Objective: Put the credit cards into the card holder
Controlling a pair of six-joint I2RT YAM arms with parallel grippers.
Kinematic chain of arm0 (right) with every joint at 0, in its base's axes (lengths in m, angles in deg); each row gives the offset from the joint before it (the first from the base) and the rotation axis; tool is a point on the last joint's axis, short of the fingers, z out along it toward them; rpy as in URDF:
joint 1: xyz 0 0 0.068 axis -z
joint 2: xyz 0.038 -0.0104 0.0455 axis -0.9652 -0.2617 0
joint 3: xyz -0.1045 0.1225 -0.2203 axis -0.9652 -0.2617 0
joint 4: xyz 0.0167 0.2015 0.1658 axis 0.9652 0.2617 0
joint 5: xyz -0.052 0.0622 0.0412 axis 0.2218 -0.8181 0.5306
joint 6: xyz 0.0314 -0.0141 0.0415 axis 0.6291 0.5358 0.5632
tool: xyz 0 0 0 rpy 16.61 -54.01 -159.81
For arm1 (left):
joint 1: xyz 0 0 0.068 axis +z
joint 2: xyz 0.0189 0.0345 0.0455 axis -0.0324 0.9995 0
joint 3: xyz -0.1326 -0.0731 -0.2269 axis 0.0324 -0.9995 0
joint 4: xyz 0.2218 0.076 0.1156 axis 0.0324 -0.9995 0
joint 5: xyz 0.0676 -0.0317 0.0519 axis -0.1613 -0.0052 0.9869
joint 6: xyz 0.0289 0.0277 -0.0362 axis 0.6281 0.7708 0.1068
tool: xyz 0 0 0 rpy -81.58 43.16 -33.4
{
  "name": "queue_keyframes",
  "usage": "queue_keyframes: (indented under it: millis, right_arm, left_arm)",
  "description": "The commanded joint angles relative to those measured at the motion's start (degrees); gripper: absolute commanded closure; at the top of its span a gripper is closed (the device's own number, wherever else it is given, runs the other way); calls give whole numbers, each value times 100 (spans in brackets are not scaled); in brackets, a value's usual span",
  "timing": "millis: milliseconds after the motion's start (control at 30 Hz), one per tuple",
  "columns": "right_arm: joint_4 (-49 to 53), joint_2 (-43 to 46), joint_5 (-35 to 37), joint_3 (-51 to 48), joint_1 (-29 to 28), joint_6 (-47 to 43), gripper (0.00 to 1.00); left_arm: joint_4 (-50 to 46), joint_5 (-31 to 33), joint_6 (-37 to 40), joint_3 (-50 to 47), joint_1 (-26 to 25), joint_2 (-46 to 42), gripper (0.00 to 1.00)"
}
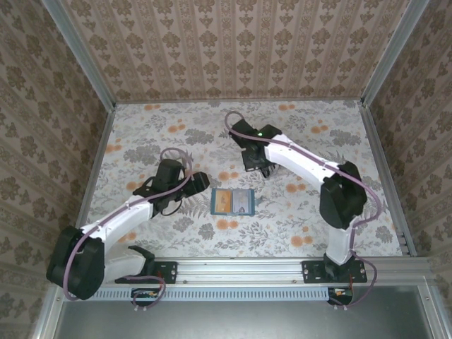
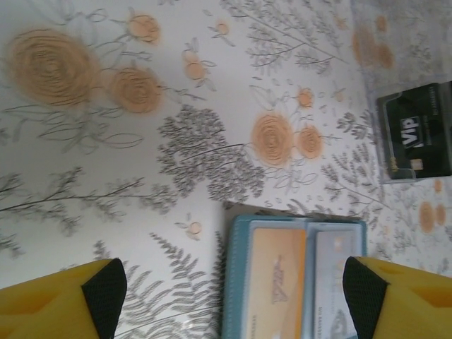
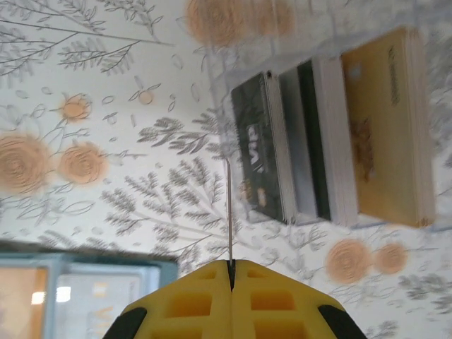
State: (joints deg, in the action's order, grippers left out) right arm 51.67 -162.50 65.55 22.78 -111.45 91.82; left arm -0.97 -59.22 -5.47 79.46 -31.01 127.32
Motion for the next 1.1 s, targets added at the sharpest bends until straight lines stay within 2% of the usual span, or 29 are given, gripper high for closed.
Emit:
queue_keyframes:
  millis: [0,100,367,533,733,1067]
  right_arm:
    - [-987,635,-1470,-684,283,397,100]
    - [-1391,962,-1811,-1228,410,599,99]
    - [-891,699,-1302,-1494,286,639,100]
    - [-982,685,-1352,-1642,127,871,100]
    - [-949,683,-961,-1916,-97,1282,100]
    - [-1452,792,-1086,-2492,-375,1657,98]
  left_arm:
    - [306,-494,54,294,43,187,19]
    - [348,-587,49,376,36,336,21]
    - [280,-649,-37,394,32,643,23]
    - [239,-610,-70,346,31,765,23]
    - [204,-658,-61,355,30,910,24]
    - [273,-716,-82,302,27,1073,24]
